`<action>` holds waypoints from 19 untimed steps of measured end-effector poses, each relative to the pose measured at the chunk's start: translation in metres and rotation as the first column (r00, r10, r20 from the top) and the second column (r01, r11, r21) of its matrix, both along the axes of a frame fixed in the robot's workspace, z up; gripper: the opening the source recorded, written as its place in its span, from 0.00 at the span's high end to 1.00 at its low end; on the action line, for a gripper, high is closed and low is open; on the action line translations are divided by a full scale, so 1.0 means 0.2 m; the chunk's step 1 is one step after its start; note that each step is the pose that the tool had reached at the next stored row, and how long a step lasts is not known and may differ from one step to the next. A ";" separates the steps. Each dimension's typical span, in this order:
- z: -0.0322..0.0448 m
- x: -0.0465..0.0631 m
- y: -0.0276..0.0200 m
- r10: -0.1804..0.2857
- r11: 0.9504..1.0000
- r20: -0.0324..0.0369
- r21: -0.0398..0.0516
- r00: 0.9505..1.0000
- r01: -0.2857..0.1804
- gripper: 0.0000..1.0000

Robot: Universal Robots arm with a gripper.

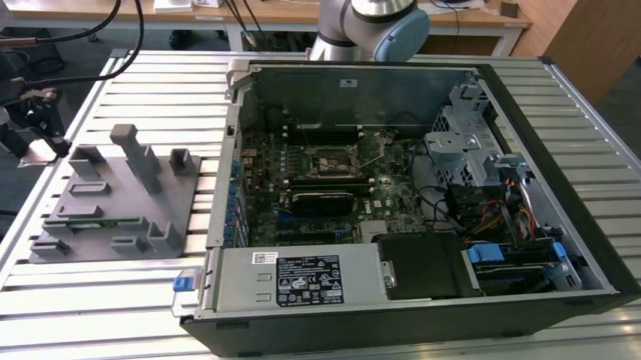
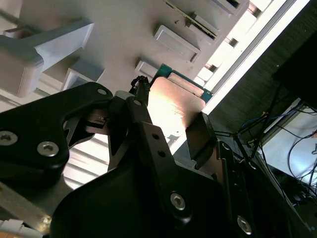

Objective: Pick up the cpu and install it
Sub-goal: 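Pick up the cpu and move it towards the insertion slot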

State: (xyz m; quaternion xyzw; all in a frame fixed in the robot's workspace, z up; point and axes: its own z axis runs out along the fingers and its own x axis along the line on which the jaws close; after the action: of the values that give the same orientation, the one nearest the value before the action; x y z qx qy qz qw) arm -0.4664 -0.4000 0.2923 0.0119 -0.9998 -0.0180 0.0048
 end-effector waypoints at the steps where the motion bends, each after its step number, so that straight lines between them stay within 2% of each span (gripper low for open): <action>1: 0.005 0.00 0.000 0.000 1.000 0.000 0.000 1.000 0.000 0.46; 19: 0.099 0.00 0.001 0.000 1.000 0.000 0.000 1.000 0.000 0.46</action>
State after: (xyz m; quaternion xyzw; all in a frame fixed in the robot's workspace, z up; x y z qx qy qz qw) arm -0.4664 -0.3997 0.3121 0.0119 -0.9998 -0.0180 0.0047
